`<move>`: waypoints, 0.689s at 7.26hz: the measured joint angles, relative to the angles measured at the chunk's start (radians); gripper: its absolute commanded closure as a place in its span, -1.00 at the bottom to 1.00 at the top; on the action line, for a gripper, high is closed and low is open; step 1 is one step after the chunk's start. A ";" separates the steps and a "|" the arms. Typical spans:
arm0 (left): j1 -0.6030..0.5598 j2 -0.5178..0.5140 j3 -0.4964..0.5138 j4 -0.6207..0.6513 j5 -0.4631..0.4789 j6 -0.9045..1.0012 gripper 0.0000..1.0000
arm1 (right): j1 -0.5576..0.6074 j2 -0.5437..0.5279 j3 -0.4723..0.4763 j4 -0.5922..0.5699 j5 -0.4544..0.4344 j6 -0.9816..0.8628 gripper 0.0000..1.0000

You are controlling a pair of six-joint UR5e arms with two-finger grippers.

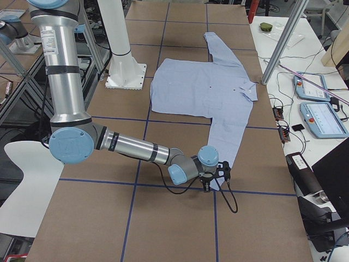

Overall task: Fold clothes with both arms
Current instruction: 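Lower the right gripper onto the striped sleeve cuff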

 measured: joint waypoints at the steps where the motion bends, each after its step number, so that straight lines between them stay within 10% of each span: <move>1: 0.000 0.000 -0.003 0.001 0.000 -0.001 -0.98 | -0.009 0.002 0.000 -0.005 0.000 0.000 -0.32; 5: -0.001 0.000 -0.007 0.001 0.000 -0.001 -0.98 | -0.021 0.007 -0.004 -0.022 0.000 0.000 0.51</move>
